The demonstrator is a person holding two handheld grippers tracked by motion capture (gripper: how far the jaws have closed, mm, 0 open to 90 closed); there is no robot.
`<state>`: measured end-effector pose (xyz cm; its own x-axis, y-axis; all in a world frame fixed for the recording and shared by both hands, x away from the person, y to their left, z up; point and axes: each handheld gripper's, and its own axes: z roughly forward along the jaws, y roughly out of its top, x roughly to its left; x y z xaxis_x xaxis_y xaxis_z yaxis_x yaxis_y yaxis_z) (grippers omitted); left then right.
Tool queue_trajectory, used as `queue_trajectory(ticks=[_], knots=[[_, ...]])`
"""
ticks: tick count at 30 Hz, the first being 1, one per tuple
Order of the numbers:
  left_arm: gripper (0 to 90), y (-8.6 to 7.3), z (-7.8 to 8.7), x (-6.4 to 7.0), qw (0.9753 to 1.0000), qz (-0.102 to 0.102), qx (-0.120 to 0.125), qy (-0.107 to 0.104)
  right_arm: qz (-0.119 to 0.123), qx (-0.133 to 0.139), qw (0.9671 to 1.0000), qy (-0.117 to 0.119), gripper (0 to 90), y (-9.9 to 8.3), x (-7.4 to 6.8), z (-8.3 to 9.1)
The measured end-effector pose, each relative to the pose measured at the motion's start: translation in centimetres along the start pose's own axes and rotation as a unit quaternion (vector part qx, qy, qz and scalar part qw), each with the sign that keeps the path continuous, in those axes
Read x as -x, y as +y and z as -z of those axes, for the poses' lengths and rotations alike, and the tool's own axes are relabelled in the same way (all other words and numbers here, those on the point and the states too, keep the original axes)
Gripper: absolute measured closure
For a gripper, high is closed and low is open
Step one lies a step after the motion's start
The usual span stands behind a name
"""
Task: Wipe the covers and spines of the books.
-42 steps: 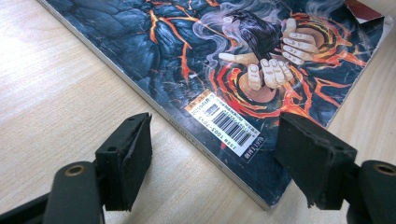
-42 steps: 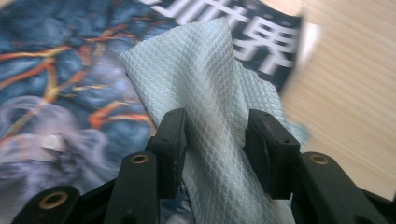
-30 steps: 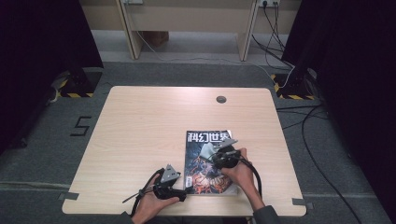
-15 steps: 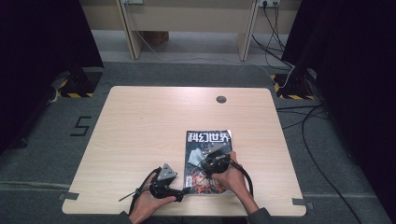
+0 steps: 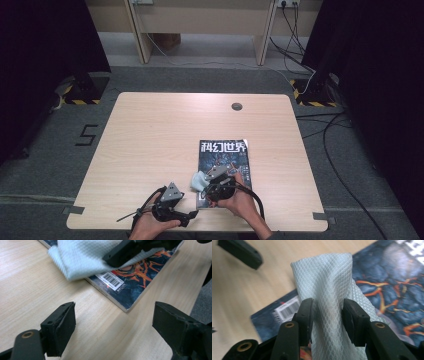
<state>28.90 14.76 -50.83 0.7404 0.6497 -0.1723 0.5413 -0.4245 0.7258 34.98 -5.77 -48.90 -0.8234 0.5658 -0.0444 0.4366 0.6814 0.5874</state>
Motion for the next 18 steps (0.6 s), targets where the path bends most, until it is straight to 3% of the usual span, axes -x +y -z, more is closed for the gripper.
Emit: queue_trajectory(ticks=[3, 9, 11, 14, 18], knots=[[18.1, -0.1, -0.2, 0.0, 1.0000, -0.002, -0.004, 0.001, -0.003, 0.003, 1.0000, 0.005, 60.2, -0.1, 0.4, 0.0], [18.2, 0.1, 0.0, -0.4, 1.0000, 0.002, -0.001, 0.005, -0.033, 0.002, 0.9991, -0.027, 60.0, -0.9, 2.5, 0.5], [18.2, 0.1, 0.1, -0.5, 1.0000, 0.004, 0.001, 0.008, -0.038, 0.004, 0.9989, -0.027, 60.2, -1.1, 2.8, 0.6], [18.2, 0.1, 0.4, -0.7, 0.9999, 0.007, 0.001, 0.014, -0.026, -0.004, 0.9989, -0.039, 61.0, -0.8, 2.1, 0.6], [18.2, 0.0, 0.8, -1.0, 0.9998, 0.012, 0.003, 0.018, -0.004, -0.002, 0.9997, -0.023, 61.0, -0.4, 0.6, 0.4]])
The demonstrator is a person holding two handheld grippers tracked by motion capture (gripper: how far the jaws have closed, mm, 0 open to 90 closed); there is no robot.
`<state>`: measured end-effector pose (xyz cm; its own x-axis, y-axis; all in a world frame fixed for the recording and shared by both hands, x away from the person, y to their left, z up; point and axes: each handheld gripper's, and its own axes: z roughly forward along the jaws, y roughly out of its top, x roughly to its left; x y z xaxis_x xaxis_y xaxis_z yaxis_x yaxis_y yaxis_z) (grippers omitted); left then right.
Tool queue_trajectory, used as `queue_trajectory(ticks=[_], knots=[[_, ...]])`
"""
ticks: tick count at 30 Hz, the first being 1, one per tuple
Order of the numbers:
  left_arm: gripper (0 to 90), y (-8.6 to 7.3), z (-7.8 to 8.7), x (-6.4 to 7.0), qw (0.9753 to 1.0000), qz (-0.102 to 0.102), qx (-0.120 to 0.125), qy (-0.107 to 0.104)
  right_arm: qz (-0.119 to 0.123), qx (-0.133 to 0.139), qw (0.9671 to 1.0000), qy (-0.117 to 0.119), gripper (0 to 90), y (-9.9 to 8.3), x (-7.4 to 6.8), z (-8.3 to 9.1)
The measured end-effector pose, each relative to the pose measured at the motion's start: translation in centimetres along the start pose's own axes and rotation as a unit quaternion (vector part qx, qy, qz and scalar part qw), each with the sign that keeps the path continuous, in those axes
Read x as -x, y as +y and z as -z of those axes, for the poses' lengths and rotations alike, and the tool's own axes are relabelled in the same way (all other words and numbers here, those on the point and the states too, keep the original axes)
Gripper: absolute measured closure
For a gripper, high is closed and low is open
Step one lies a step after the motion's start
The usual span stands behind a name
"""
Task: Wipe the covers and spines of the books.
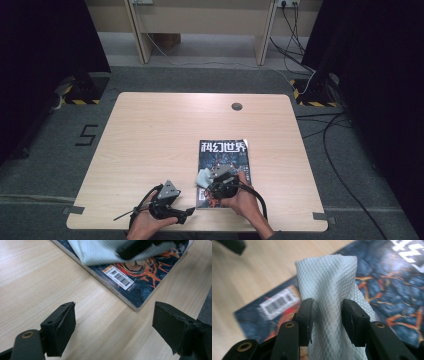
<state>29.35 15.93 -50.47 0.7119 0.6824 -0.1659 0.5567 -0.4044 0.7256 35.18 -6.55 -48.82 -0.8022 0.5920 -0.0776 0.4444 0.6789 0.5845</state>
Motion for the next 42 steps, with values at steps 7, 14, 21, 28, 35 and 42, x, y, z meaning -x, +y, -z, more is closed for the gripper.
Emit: queue_trajectory(ticks=[7, 14, 21, 28, 35, 42], knots=[[18.5, -0.1, 0.8, -0.6, 0.9997, 0.005, 0.015, 0.017, 0.022, 0.007, 0.9992, 0.032, 61.0, 0.0, -2.3, 0.1], [19.0, 0.0, 1.2, -1.5, 0.9992, 0.014, 0.021, 0.032, 0.011, 0.005, 0.9996, 0.024, 60.9, -0.4, -1.3, 0.3], [19.0, 0.0, 2.0, -2.9, 0.9973, 0.029, 0.036, 0.058, 0.023, 0.006, 0.9991, 0.036, 62.5, -0.6, -2.9, 0.6], [18.9, 0.1, 2.2, -3.3, 0.9958, 0.036, 0.044, 0.072, 0.036, 0.008, 0.9977, 0.056, 62.4, -0.3, -4.6, 0.5], [18.9, 0.1, 2.2, -3.4, 0.9954, 0.039, 0.045, 0.075, 0.018, 0.015, 0.9982, 0.056, 63.2, -0.6, -3.3, 0.4], [18.6, 0.1, 2.0, -4.4, 0.9945, 0.046, 0.042, 0.085, 0.023, 0.018, 0.9981, 0.053, 61.8, -0.3, -4.1, 0.2]])
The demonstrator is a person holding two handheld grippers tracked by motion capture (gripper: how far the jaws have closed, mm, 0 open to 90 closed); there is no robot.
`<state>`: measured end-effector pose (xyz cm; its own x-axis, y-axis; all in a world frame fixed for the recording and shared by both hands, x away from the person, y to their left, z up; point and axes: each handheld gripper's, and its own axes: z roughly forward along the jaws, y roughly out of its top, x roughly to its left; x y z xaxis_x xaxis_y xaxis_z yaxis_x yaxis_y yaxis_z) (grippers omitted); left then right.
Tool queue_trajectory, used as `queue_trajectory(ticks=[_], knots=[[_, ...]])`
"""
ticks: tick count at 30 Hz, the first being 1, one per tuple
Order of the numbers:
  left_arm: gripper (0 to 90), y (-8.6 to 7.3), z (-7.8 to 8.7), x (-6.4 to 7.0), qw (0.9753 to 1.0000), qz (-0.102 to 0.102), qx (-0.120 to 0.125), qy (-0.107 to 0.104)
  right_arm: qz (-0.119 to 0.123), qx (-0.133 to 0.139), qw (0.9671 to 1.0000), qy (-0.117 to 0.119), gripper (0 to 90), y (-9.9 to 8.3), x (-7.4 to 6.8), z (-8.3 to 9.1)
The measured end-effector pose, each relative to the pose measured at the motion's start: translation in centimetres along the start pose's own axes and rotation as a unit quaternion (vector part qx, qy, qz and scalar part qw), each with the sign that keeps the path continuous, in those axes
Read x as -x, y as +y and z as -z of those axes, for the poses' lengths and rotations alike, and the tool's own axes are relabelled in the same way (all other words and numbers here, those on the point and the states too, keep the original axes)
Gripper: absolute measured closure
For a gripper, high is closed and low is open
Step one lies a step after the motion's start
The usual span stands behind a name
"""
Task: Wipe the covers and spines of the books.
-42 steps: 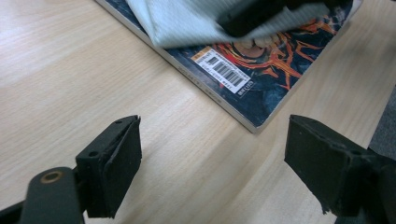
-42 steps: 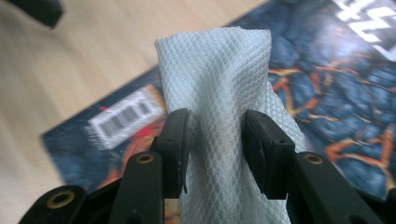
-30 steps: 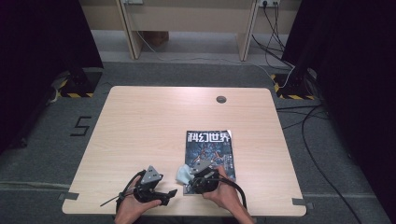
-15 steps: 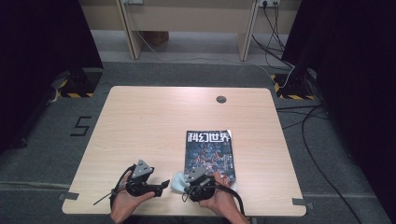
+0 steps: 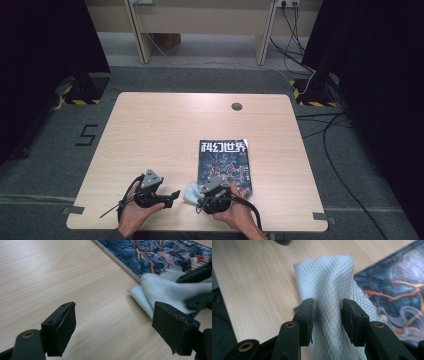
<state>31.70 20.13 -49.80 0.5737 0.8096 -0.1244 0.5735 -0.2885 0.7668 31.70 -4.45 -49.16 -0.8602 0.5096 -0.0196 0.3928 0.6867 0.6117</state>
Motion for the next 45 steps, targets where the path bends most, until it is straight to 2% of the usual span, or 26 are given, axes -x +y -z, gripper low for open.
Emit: queue_trajectory(ticks=[5, 8, 11, 17, 20, 22, 25, 33, 36, 39, 45], knots=[[18.5, 0.0, 0.1, -0.4, 0.9999, 0.007, 0.005, 0.006, 0.015, 0.002, 0.9999, 0.004, 62.0, 0.5, -0.9, -0.4], [18.5, 0.1, 0.1, -0.3, 1.0000, 0.006, 0.004, 0.006, 0.004, 0.011, 0.9998, 0.018, 62.0, 0.2, -0.5, -0.4], [18.5, 0.0, 0.1, -0.3, 1.0000, 0.003, 0.002, 0.005, 0.004, 0.005, 0.9998, 0.016, 62.0, 0.2, -0.3, -0.2], [18.5, 0.0, 0.1, -0.5, 0.9999, 0.005, 0.002, 0.009, -0.015, 0.003, 0.9999, -0.007, 62.0, -0.4, 1.3, 0.3], [18.5, 0.0, 0.0, -0.5, 1.0000, 0.004, 0.000, 0.009, -0.005, -0.002, 0.9998, -0.018, 62.1, -0.3, 0.7, 0.3], [18.5, 0.0, 0.0, -0.5, 0.9999, 0.003, -0.001, 0.011, 0.000, 0.000, 1.0000, 0.001, 61.8, -0.1, 0.0, 0.1], [18.5, 0.0, -0.1, -0.5, 0.9999, 0.004, -0.001, 0.010, 0.009, -0.003, 1.0000, 0.004, 61.8, 0.1, -0.8, 0.0], [18.5, 0.0, 0.0, -0.5, 0.9999, 0.002, -0.001, 0.010, 0.004, 0.005, 0.9999, 0.010, 61.3, -0.2, -0.6, 0.1], [18.5, 0.0, 0.0, -0.5, 0.9999, 0.002, -0.001, 0.011, -0.003, -0.003, 1.0000, 0.001, 60.6, -0.7, 0.2, 0.6], [18.5, 0.0, 0.0, -0.4, 1.0000, 0.002, -0.001, 0.009, -0.023, -0.005, 0.9996, -0.017, 60.4, -1.8, 1.5, 1.5], [18.5, 0.0, -0.3, 0.2, 1.0000, -0.002, -0.004, 0.001, -0.068, -0.007, 0.9960, -0.058, 60.3, -4.4, 4.0, 3.6]])
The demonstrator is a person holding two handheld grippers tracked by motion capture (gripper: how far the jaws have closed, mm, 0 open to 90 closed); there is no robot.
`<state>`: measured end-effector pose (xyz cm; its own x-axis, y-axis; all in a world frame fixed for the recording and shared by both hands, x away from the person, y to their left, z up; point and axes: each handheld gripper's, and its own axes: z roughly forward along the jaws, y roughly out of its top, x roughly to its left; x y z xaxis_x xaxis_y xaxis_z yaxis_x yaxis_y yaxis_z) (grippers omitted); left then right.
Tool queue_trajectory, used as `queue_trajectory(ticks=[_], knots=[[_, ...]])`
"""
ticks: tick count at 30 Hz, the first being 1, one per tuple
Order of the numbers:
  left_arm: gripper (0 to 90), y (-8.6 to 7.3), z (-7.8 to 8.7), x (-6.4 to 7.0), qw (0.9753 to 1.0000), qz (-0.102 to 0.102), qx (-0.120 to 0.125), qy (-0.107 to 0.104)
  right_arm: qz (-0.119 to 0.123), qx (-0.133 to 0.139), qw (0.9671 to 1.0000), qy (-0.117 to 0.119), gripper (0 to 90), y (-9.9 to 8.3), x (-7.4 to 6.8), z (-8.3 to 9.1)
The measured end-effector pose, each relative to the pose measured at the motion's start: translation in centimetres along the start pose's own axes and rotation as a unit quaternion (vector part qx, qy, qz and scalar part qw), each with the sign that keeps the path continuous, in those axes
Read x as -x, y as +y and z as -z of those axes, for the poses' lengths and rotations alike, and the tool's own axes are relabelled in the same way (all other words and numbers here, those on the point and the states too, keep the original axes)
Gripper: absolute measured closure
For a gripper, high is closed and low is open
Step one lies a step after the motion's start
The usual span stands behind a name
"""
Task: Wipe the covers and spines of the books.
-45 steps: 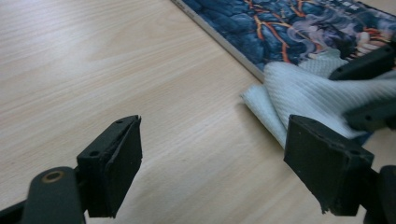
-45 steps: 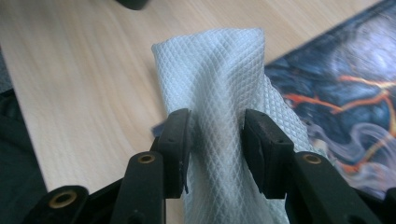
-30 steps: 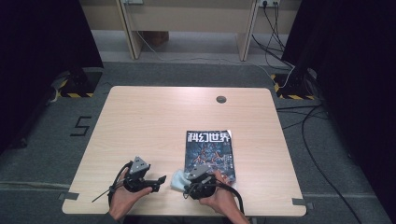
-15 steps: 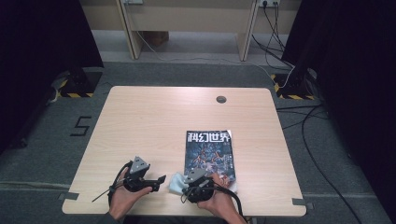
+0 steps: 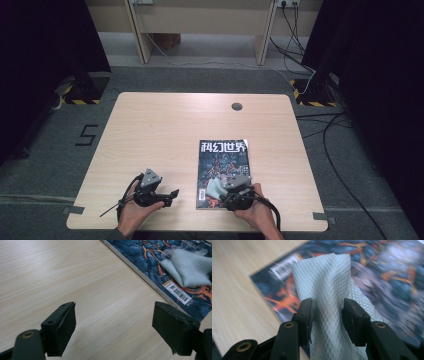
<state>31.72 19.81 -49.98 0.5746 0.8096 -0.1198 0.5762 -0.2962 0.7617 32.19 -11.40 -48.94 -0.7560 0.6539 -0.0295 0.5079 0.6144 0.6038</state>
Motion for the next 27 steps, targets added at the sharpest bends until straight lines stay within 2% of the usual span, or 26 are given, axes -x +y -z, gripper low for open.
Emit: queue_trajectory(ticks=[2, 4, 5, 7, 10, 11, 14, 15, 17, 19, 22, 25, 27], knots=[[18.5, 0.0, -0.4, 0.3, 0.9999, 0.005, -0.002, -0.009, -0.009, 0.004, 1.0000, -0.003, 60.2, -0.6, 0.5, 0.4], [18.5, 0.0, -1.0, 1.1, 0.9994, 0.019, -0.004, -0.029, -0.012, 0.005, 0.9999, -0.007, 60.0, -0.7, 0.3, 0.5], [18.5, 0.0, -1.3, 1.6, 0.9993, 0.014, -0.007, -0.035, -0.011, 0.004, 0.9999, -0.011, 60.0, -0.7, 0.1, 0.4], [18.5, 0.1, -2.1, 2.9, 0.9990, -0.003, -0.014, -0.043, -0.001, 0.005, 1.0000, 0.002, 59.9, -0.5, -0.5, 0.3], [18.5, 0.3, -2.7, 4.9, 0.9976, 0.003, -0.007, -0.069, 0.005, 0.005, 1.0000, 0.003, 59.9, -0.4, -1.3, 0.3], [18.5, 0.4, -2.8, 5.5, 0.9976, -0.003, -0.003, -0.070, 0.007, 0.006, 0.9999, 0.004, 59.9, -0.5, -1.3, 0.3], [18.7, 0.7, -3.5, 6.3, 0.9987, -0.017, 0.001, -0.048, -0.005, 0.011, 0.9998, 0.013, 59.4, -0.9, -1.0, 0.4], [18.7, 0.7, -3.8, 6.3, 0.9986, -0.021, -0.004, -0.048, -0.003, 0.015, 0.9998, 0.012, 59.3, -1.0, -0.8, 0.5], [19.0, 0.5, -4.4, 6.4, 0.9981, -0.045, -0.022, -0.037, -0.002, 0.014, 0.9998, 0.011, 59.2, -1.3, -0.8, 0.7], [16.2, 0.5, -4.4, 6.4, 0.9985, -0.036, -0.022, -0.035, -0.002, 0.017, 0.9998, 0.012, 59.2, -1.5, -0.7, 0.9], [16.1, 0.4, -4.4, 6.5, 0.9983, -0.045, -0.018, -0.033, -0.004, 0.016, 0.9998, 0.008, 59.2, -2.1, -0.3, 1.3], [15.6, 0.3, -4.5, 6.3, 0.9985, -0.034, -0.015, -0.040, -0.014, 0.017, 0.9997, -0.012, 59.2, -2.9, 0.7, 1.9], [15.6, 0.3, -4.5, 6.3, 0.9984, -0.037, -0.015, -0.041, -0.025, 0.018, 0.9992, -0.024, 59.2, -3.4, 1.4, 2.2]])
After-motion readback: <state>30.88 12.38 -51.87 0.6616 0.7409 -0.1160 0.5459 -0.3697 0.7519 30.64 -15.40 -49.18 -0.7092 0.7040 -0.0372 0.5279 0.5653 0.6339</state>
